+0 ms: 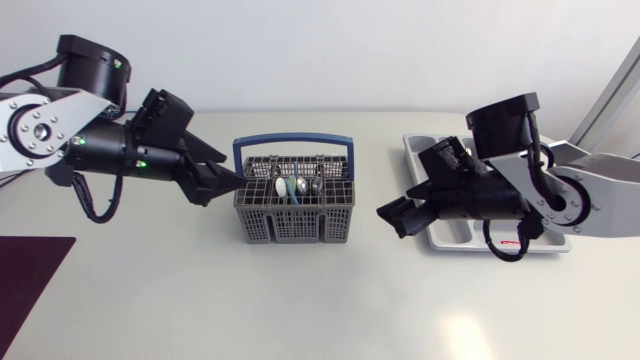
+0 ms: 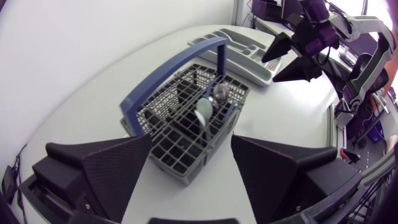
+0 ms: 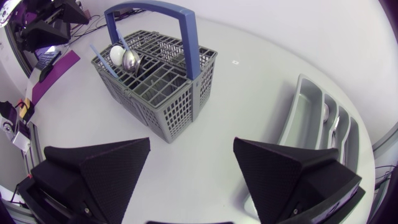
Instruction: Unload the cutlery basket into the drawer organizer.
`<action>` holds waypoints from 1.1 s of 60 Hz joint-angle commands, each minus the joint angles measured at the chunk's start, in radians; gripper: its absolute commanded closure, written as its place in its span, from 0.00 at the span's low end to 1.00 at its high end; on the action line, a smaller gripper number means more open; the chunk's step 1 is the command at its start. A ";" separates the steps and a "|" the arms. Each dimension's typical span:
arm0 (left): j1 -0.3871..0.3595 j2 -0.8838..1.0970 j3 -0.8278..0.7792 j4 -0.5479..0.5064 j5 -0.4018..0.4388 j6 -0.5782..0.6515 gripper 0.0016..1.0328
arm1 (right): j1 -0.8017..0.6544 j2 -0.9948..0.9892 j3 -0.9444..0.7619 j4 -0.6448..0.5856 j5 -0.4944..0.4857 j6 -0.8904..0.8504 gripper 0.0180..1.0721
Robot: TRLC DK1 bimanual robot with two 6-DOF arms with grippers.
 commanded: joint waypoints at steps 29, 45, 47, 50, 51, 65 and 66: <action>-0.084 0.197 0.072 0.061 -0.018 -0.187 0.55 | 0.009 -0.020 -0.039 -0.019 -0.019 0.014 0.08; -0.103 0.254 0.106 0.087 -0.020 -0.225 0.55 | 0.019 -0.017 -0.033 -0.021 -0.019 0.023 0.08; -0.104 0.257 0.107 0.092 -0.021 -0.227 0.55 | 0.020 -0.019 -0.033 -0.021 -0.019 0.025 0.08; -0.109 0.261 0.110 0.101 -0.028 -0.231 0.55 | 0.022 -0.019 -0.033 -0.021 -0.019 0.027 0.08; -0.110 0.263 0.112 0.103 -0.028 -0.233 0.55 | 0.022 -0.019 -0.035 -0.021 -0.019 0.027 0.08; -0.150 0.292 0.120 0.135 -0.083 -0.245 0.55 | 0.022 -0.020 -0.042 -0.021 -0.019 0.028 0.08; -0.150 0.295 0.121 0.141 -0.084 -0.248 0.55 | 0.022 -0.022 -0.044 -0.021 -0.019 0.028 0.08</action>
